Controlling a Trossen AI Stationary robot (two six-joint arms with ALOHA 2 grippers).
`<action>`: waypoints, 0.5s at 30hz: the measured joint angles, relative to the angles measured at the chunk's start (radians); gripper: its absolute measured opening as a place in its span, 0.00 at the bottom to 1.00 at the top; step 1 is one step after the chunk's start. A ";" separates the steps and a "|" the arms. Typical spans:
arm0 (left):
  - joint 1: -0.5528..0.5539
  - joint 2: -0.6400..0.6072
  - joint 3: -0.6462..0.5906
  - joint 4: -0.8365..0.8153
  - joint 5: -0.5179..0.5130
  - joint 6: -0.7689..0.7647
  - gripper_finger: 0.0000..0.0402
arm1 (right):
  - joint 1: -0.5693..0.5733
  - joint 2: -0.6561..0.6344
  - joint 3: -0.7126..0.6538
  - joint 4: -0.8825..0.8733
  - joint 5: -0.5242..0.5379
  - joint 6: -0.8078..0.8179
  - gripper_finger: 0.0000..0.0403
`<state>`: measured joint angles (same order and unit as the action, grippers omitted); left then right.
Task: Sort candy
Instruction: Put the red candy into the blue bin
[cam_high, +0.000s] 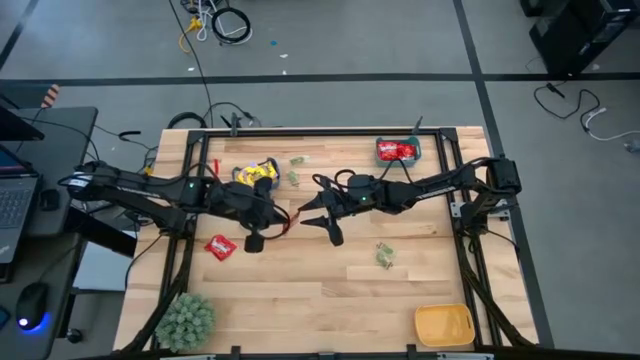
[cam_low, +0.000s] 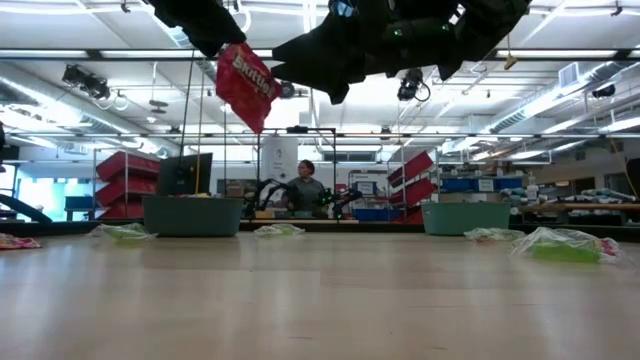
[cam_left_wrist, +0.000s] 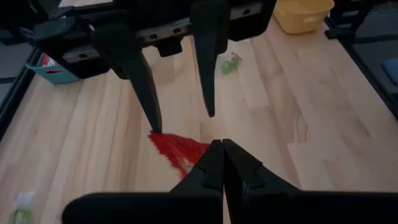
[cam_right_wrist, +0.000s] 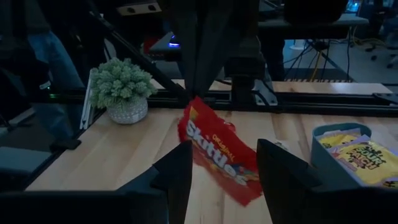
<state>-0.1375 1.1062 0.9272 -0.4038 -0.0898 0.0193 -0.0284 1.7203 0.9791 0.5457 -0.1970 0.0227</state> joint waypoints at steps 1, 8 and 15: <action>0.000 0.000 0.000 0.000 0.001 0.000 0.00 | 0.000 0.000 0.000 0.001 0.000 0.000 0.41; 0.021 0.000 0.000 0.020 0.024 0.006 0.00 | 0.000 -0.001 0.000 -0.001 -0.006 -0.018 0.41; 0.038 0.000 0.000 0.019 0.047 0.007 0.00 | 0.000 -0.004 0.000 0.003 -0.006 -0.026 0.41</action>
<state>-0.0994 1.1061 0.9272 -0.3851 -0.0425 0.0261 -0.0284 1.7164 0.9791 0.5484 -0.2035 -0.0036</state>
